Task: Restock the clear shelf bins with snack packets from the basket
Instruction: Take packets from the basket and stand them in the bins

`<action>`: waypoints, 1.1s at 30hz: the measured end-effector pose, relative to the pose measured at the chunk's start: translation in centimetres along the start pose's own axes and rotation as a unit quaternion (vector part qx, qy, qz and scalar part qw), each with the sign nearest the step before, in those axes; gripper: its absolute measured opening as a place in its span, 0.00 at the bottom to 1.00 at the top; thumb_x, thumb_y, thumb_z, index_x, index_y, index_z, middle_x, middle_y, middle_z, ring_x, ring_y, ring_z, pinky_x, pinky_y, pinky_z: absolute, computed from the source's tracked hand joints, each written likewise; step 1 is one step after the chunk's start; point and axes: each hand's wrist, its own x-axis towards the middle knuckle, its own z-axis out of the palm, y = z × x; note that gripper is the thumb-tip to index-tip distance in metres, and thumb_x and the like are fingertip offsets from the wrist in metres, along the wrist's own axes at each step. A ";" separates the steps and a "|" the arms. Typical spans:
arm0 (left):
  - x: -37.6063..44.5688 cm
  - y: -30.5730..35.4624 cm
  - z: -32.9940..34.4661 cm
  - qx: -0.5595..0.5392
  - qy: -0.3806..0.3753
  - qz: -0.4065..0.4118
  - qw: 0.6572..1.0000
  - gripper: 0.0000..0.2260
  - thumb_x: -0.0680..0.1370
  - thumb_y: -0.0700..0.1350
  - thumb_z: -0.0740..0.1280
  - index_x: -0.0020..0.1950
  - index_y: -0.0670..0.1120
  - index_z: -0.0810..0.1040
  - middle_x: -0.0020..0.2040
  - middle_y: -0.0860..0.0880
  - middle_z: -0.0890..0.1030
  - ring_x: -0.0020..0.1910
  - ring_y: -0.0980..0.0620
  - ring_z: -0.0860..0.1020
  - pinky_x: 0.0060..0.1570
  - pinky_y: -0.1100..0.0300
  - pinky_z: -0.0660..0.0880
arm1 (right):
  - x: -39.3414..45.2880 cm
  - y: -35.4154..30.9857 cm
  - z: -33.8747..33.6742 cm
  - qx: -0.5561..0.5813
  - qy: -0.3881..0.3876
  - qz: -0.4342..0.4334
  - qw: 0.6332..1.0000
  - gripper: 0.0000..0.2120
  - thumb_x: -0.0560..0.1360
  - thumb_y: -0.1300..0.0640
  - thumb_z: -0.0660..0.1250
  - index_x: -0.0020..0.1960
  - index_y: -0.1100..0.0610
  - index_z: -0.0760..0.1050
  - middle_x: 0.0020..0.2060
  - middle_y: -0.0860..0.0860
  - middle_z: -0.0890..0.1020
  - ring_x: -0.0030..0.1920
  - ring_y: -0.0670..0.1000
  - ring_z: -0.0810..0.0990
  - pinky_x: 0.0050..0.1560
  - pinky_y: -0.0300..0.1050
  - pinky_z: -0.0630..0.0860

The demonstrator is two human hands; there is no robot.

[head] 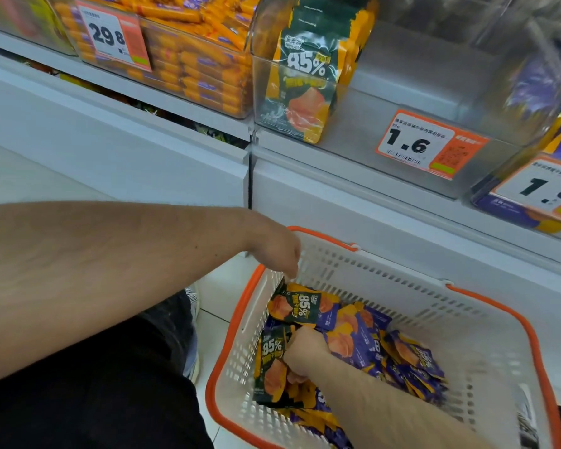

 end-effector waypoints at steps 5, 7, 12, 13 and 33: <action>-0.3 -0.4 -0.4 0.006 0.010 -0.004 1.000 0.21 0.82 0.53 0.61 0.72 0.46 0.70 0.69 0.48 0.73 0.66 0.48 0.72 0.63 0.55 0.69 | -0.9 0.6 -3.4 0.115 0.007 0.012 0.993 0.07 0.77 0.63 0.58 0.44 0.58 0.74 0.43 0.59 0.84 0.31 0.53 0.81 0.32 0.46 0.78; -0.3 -0.7 -0.5 0.017 -0.003 -0.009 1.000 0.22 0.82 0.54 0.62 0.73 0.47 0.68 0.71 0.48 0.71 0.67 0.48 0.70 0.64 0.54 0.68 | -1.5 1.2 -5.6 0.181 0.002 -0.002 0.983 0.06 0.79 0.64 0.58 0.51 0.58 0.73 0.37 0.58 0.82 0.29 0.53 0.82 0.26 0.43 0.76; -0.3 -1.5 -1.0 -0.014 0.029 -0.024 0.999 0.36 0.77 0.59 0.68 0.78 0.49 0.55 0.75 0.48 0.66 0.70 0.47 0.69 0.64 0.55 0.69 | -4.1 2.1 -11.2 0.336 0.026 -0.074 0.938 0.05 0.81 0.63 0.60 0.46 0.58 0.70 0.24 0.54 0.78 0.28 0.53 0.78 0.26 0.41 0.69; -0.3 -1.7 -1.2 -0.040 0.049 -0.024 0.998 0.39 0.76 0.59 0.69 0.79 0.49 0.53 0.75 0.47 0.66 0.70 0.47 0.69 0.65 0.53 0.69 | -4.5 2.1 -12.2 0.371 0.036 -0.088 0.924 0.06 0.81 0.63 0.60 0.45 0.57 0.69 0.24 0.54 0.77 0.28 0.53 0.77 0.25 0.40 0.68; -4.0 -1.6 -6.0 -0.598 0.454 0.151 0.643 0.13 0.84 0.54 0.54 0.65 0.51 0.65 0.50 0.54 0.78 0.47 0.53 0.78 0.49 0.54 0.77 | -13.5 -4.6 -25.4 0.537 0.250 -0.272 0.759 0.12 0.81 0.57 0.63 0.39 0.57 0.70 0.26 0.53 0.77 0.24 0.50 0.78 0.25 0.41 0.72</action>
